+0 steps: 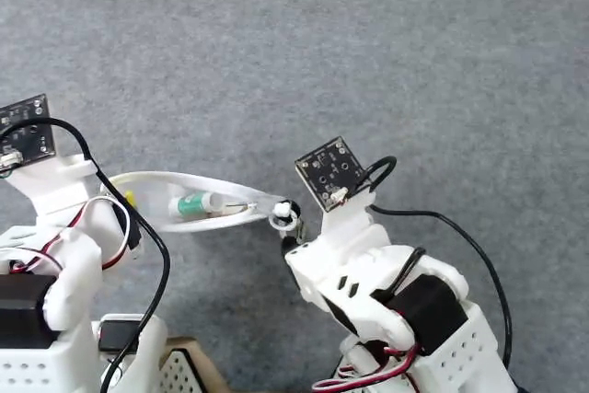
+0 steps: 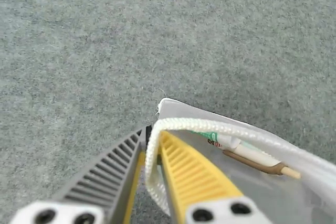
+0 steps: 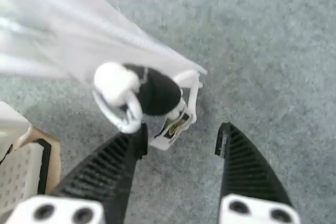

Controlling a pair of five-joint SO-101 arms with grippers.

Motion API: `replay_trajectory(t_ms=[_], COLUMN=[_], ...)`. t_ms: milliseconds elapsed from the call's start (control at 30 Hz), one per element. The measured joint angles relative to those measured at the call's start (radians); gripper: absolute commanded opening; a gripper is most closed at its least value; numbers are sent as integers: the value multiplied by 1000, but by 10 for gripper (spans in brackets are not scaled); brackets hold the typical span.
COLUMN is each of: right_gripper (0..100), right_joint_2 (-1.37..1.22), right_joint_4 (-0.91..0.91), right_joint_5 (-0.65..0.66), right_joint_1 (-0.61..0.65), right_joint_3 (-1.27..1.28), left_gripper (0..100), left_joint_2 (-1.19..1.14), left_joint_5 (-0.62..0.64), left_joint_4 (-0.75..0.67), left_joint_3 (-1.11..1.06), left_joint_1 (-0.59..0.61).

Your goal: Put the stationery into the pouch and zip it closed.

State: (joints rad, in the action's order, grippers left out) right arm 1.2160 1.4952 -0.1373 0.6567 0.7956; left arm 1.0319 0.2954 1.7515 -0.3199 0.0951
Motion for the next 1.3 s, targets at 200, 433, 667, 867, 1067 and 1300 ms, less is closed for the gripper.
replay_trajectory(t_ms=[200, 433, 667, 867, 1067, 1300], right_gripper=[215, 17, 12, 12, 12, 12], right_joint_2=[0, 0, 0, 0, 0, 9], right_joint_4=[-69, -89, -91, -91, -91, -172], right_joint_5=[35, 89, 95, 95, 97, 95], right_joint_1=[0, 0, -2, -2, -2, -2], right_joint_3=[0, 0, 0, -92, -324, -529], left_gripper=[29, 29, 29, 29, 29, 29], left_joint_2=[0, 0, 0, 0, 0, 0], left_joint_5=[0, 0, 0, 0, 0, 0], left_joint_4=[-9, -9, -9, -9, -9, -11], left_joint_3=[0, 0, 0, 0, 0, 0], left_joint_1=[0, 0, 0, 0, 0, 0])
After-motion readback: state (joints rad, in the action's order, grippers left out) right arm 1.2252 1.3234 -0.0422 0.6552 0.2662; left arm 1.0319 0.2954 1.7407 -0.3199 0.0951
